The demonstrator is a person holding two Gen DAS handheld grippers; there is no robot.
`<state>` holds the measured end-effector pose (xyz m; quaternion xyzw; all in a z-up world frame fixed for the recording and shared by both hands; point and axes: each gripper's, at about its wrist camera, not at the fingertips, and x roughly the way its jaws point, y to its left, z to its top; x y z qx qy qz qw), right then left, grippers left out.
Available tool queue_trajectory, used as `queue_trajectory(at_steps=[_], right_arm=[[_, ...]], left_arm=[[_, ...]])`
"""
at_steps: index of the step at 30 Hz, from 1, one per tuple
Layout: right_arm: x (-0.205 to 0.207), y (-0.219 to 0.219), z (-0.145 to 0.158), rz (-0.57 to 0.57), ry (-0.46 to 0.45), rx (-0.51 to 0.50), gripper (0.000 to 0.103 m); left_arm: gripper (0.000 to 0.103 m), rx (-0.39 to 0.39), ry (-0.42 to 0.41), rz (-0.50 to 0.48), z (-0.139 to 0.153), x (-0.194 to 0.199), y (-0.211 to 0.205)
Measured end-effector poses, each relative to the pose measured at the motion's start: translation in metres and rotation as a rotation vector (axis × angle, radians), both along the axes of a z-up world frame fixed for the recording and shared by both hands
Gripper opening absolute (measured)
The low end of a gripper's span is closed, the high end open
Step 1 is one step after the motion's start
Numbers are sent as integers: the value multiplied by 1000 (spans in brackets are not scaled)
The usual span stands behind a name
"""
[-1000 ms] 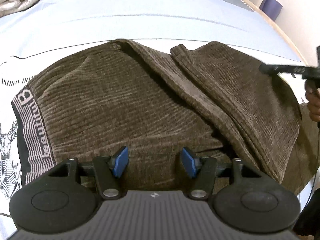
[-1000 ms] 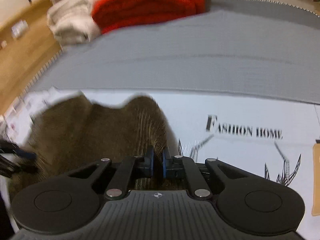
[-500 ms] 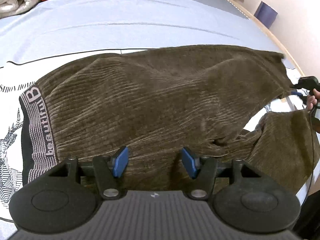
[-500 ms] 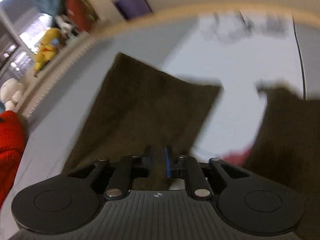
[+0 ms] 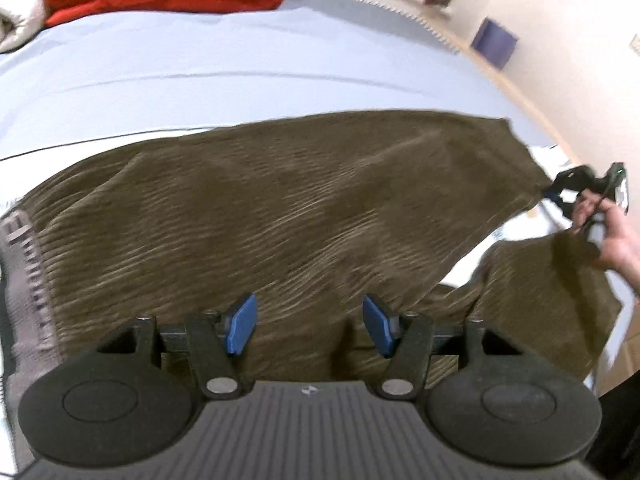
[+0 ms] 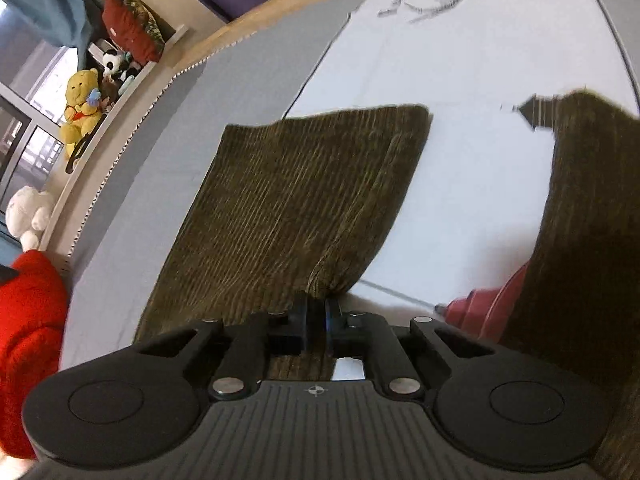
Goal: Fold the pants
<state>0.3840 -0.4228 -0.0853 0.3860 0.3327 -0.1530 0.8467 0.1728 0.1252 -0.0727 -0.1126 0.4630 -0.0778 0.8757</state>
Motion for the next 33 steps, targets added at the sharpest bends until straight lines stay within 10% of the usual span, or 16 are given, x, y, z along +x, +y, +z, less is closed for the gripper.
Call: queue_trajectory(at_steps=[7, 14, 22, 28, 33], right_arm=[[-16, 4, 17, -169, 111, -192, 13], [-25, 18, 52, -170, 71, -271, 28], [-78, 100, 151, 150, -186, -235, 30], [-151, 135, 197, 483, -313, -331, 42], [-200, 121, 180, 479, -293, -410, 42]], left_arm=[[64, 19, 5, -59, -7, 17, -24], [64, 55, 6, 202, 4, 17, 43], [80, 53, 21, 562, -6, -2, 152], [89, -52, 39, 538, -26, -2, 177], [89, 38, 81, 509, -39, 5, 170]])
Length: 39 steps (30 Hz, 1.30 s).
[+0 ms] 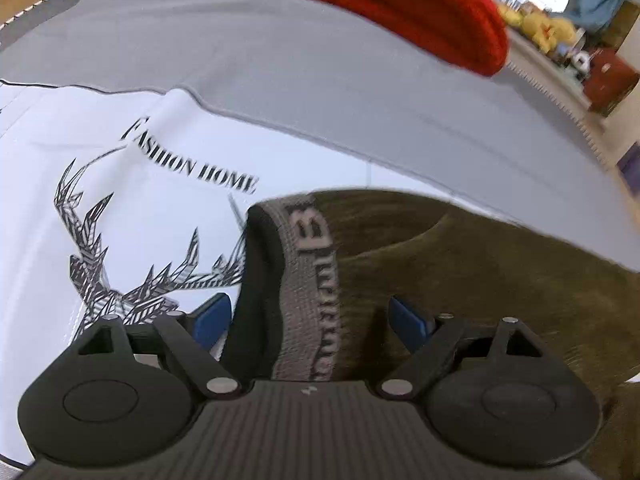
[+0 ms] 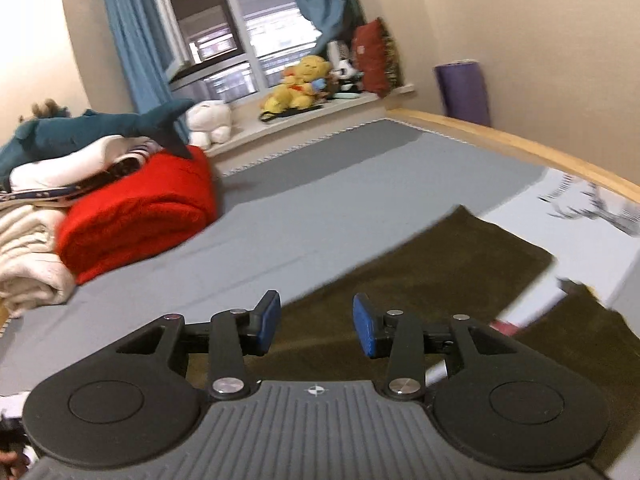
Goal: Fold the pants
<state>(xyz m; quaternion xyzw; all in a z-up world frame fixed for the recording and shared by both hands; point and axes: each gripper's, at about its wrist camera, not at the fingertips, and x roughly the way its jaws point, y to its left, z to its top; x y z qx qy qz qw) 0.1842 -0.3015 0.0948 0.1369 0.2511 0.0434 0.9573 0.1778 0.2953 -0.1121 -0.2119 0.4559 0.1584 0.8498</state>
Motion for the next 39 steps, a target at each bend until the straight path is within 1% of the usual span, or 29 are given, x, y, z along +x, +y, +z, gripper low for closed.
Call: queue_trajectory(at_steps=[1, 2, 3, 4, 5, 6, 7, 8, 9, 10, 11, 13, 15, 18, 19, 20, 21, 22, 23, 24, 25, 29, 31, 34, 36, 37, 38, 39], right_arm=[[-8, -3, -7, -24, 11, -1, 42], [-12, -3, -14, -45, 43, -1, 42], [-12, -7, -18, -67, 96, 6, 43], [-16, -10, -18, -79, 98, 32, 43], [-18, -12, -16, -82, 81, 37, 42], [-20, -11, -15, -87, 71, 1, 42], [-20, -9, -17, -91, 73, -36, 42], [-23, -4, -20, -92, 81, -59, 42], [-22, -5, -22, -91, 95, -66, 42], [-22, -6, -23, -92, 105, -59, 42], [-22, -7, -25, -95, 109, -55, 42], [-21, -7, -25, -112, 106, -63, 42], [-21, -7, -28, -125, 113, -57, 42], [-21, -10, -33, -122, 137, -20, 42], [-21, -9, -33, -118, 139, -13, 42], [-22, -8, -33, -114, 138, -11, 42], [-21, -7, -33, -107, 138, -11, 42], [-21, -6, -34, -98, 139, -11, 42], [-21, -3, -34, -87, 139, -11, 42], [-21, -2, -34, -78, 139, -11, 42], [-21, 1, -34, -67, 138, -11, 42], [-22, 8, -32, -16, 135, -25, 42], [-24, 9, -31, 0, 135, -24, 42], [-26, 8, -31, 6, 144, -4, 42], [-27, 6, -31, 5, 150, 10, 42], [-28, 6, -31, 2, 152, 12, 42], [-29, 6, -31, 0, 154, 13, 42], [-29, 5, -32, -2, 156, 13, 42]], left_arm=[[89, 6, 26, 12, -5, 0, 0], [88, 9, 41, 20, -9, 0, 0], [88, 21, 34, 16, -10, 0, -2], [82, 44, 30, 6, -10, 1, -4], [70, 63, 23, -15, -9, 2, -8], [65, 91, 24, -27, -7, 2, -13], [45, 115, 27, -39, -4, 2, -15], [31, 109, 14, -45, 0, 1, -16], [27, 107, 0, -40, 4, -1, -14], [18, 103, -23, -32, 9, -4, -9], [15, 117, -30, -15, 13, -6, -5], [15, 133, -49, 10, 18, -11, 5], [15, 145, -28, 17, 17, -14, 10], [16, 134, -2, 39, 18, -22, 16], [19, 137, 5, 35, 22, -25, 15], [29, 144, 20, 28, 25, -27, 13], [35, 155, 46, 23, 28, -29, 11], [58, 157, 73, 13, 28, -31, 13], [83, 139, 90, -9, 28, -34, 14], [89, 106, 94, -34, 30, -40, 15], [91, 71, 97, -62, 32, -47, 16], [92, -19, 148, -168, 36, -76, 15], [92, -38, 189, -213, 31, -92, 10], [92, 7, 280, -307, 17, -112, -1], [85, 43, 319, -389, 8, -122, -12], [71, 43, 301, -417, 8, -127, -15], [43, 6, 274, -433, 10, -129, -16], [42, -13, 265, -430, 12, -130, -16]])
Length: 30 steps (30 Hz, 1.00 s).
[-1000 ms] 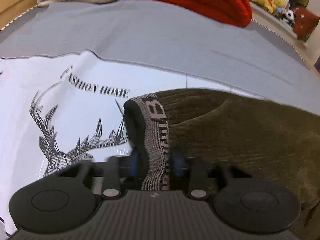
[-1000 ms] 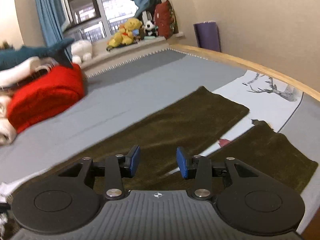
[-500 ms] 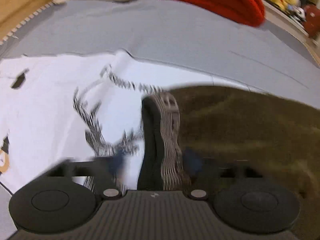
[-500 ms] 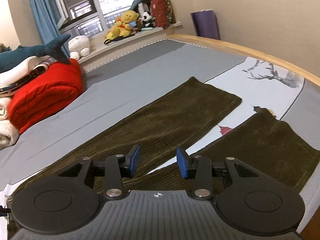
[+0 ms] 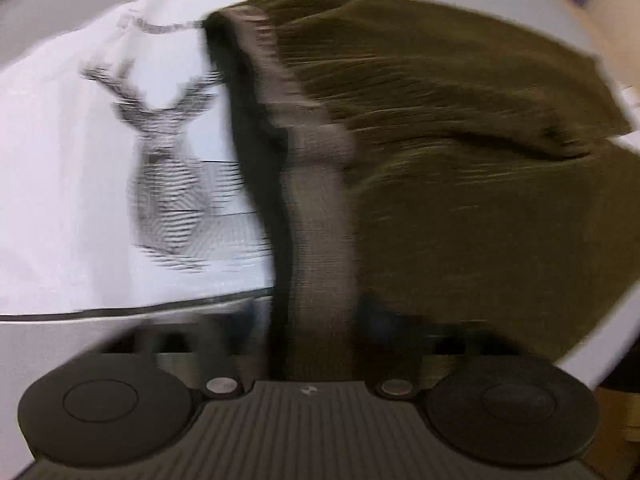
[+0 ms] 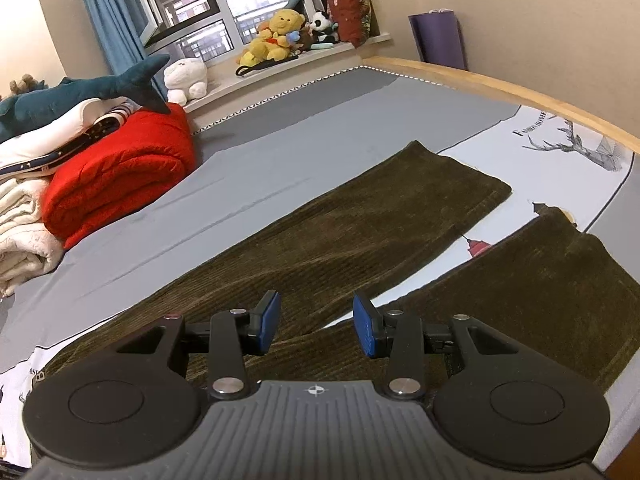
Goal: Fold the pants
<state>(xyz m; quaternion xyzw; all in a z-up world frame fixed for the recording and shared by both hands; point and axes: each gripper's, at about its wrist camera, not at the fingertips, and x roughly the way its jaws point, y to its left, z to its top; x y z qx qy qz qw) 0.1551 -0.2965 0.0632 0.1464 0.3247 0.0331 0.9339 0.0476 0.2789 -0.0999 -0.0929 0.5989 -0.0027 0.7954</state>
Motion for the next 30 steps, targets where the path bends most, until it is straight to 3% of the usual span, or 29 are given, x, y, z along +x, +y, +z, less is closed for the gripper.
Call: queue_trajectory(at_steps=[4, 6, 9, 11, 13, 15, 17, 20, 24, 25, 26, 30], right_arm=[[-3, -3, -1, -12, 8, -6, 42], [-4, -5, -2, -21, 12, -8, 42], [-4, -11, -3, -37, 22, 8, 42], [-4, -12, -4, -39, 30, 22, 42], [-5, -13, -5, -32, 32, 21, 42], [-6, -10, -4, -19, 29, 9, 42], [-6, -8, -3, -5, 23, -6, 43], [-6, -4, -3, 10, 22, -33, 43], [-6, -1, -4, 12, 29, -55, 43], [-6, 0, -4, 13, 30, -62, 43], [-7, 1, -4, 15, 29, -68, 43], [-6, 3, -4, 20, 33, -89, 43]], left_arm=[[37, 100, 11, -44, 7, -5, -14], [37, 91, 27, -20, 7, -8, -6], [42, 69, 36, 16, 9, -13, 1], [54, 128, 17, 12, 19, -14, -3], [59, 190, -59, 16, 38, -13, -7], [59, 136, -164, 50, 59, -15, -5], [56, 49, -229, 79, 70, -13, -3], [40, 16, -207, 17, 63, -10, -15], [29, 149, -45, -95, 26, -10, -33], [23, 188, -33, -112, 22, -11, -36], [23, 203, -36, -122, 23, -12, -38], [23, 176, -64, -43, 42, -6, -41]])
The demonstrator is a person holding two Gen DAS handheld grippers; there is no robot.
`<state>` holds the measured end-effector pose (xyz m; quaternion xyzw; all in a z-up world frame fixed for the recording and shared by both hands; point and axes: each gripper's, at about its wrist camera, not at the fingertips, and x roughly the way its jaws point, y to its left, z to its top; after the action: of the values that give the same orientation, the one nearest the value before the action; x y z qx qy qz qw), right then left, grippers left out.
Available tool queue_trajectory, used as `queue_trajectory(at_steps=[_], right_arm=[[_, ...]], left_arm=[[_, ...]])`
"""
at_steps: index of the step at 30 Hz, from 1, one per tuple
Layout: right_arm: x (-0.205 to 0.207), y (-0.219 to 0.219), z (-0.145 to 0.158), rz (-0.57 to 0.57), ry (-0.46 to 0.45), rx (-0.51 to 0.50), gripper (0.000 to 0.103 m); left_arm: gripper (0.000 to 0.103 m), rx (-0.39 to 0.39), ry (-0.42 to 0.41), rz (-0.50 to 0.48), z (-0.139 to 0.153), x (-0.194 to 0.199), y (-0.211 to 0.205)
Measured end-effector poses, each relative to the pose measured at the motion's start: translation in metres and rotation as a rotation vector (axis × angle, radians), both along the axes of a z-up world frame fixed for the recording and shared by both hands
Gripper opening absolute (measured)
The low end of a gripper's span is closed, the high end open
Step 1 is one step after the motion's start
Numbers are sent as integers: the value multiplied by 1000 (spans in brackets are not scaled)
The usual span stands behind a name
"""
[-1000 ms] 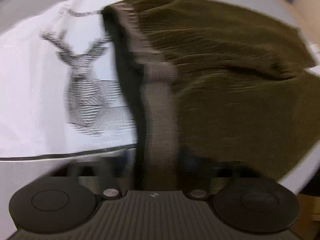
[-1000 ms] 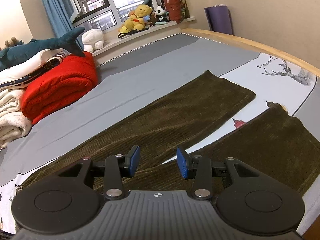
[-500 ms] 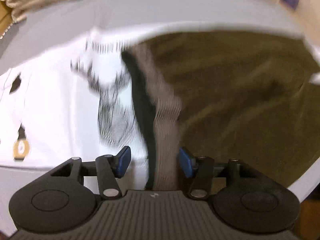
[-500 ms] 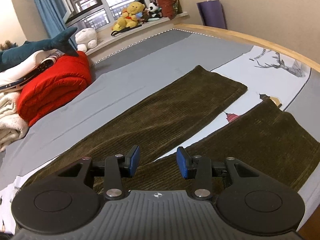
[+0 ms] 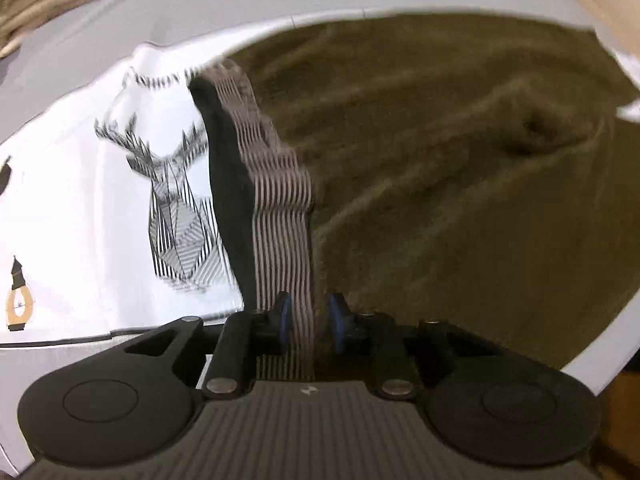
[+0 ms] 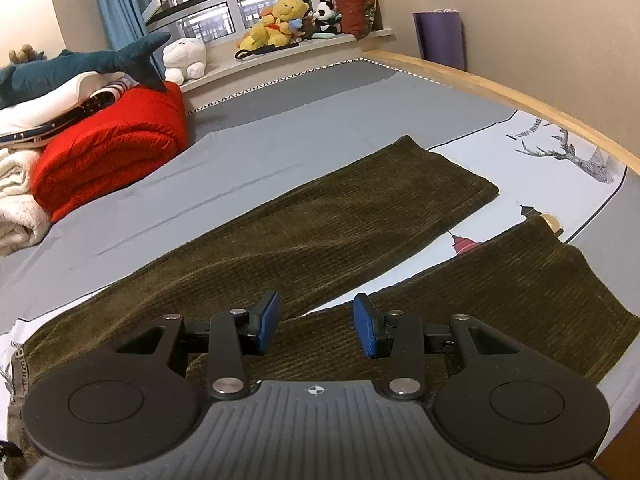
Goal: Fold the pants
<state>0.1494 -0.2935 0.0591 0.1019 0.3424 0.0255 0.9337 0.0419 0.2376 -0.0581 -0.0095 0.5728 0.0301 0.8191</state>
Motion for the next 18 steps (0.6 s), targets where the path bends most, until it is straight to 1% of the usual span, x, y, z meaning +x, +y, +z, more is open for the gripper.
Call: queue_trajectory(at_steps=[2, 4, 6, 7, 8, 9, 10, 11, 13, 15, 17, 18], right_arm=[[1, 1, -1, 2, 8, -11, 43], [1, 2, -1, 2, -2, -28, 43], [-1, 2, 1, 12, -25, -39, 42], [-2, 2, 2, 17, -35, -40, 42], [-3, 1, 3, 23, -46, -39, 42], [-4, 1, 3, 27, -54, -39, 42], [-6, 0, 4, 31, -65, -40, 42], [-7, -1, 6, 34, -79, -39, 42], [-11, -4, 11, 38, -120, -27, 43], [-17, -8, 16, 30, -167, -25, 44], [-21, -13, 19, 12, -197, -25, 50], [-22, -15, 20, 3, -203, -24, 54]], left_arm=[[26, -41, -69, 33, 23, 3, -3], [28, -63, -127, 84, 49, 8, -6], [35, -77, -191, 121, 79, 13, -15], [45, -85, -216, 133, 90, 18, -20], [58, -90, -241, 150, 101, 18, -26], [64, -85, -268, 173, 113, 17, -34], [75, -75, -293, 204, 122, 14, -41], [81, -71, -313, 235, 129, 13, -47], [81, -105, -362, 279, 137, 5, -57], [81, -138, -424, 290, 141, -3, -69], [81, -118, -471, 244, 138, 1, -88], [81, -95, -460, 219, 136, 7, -96]])
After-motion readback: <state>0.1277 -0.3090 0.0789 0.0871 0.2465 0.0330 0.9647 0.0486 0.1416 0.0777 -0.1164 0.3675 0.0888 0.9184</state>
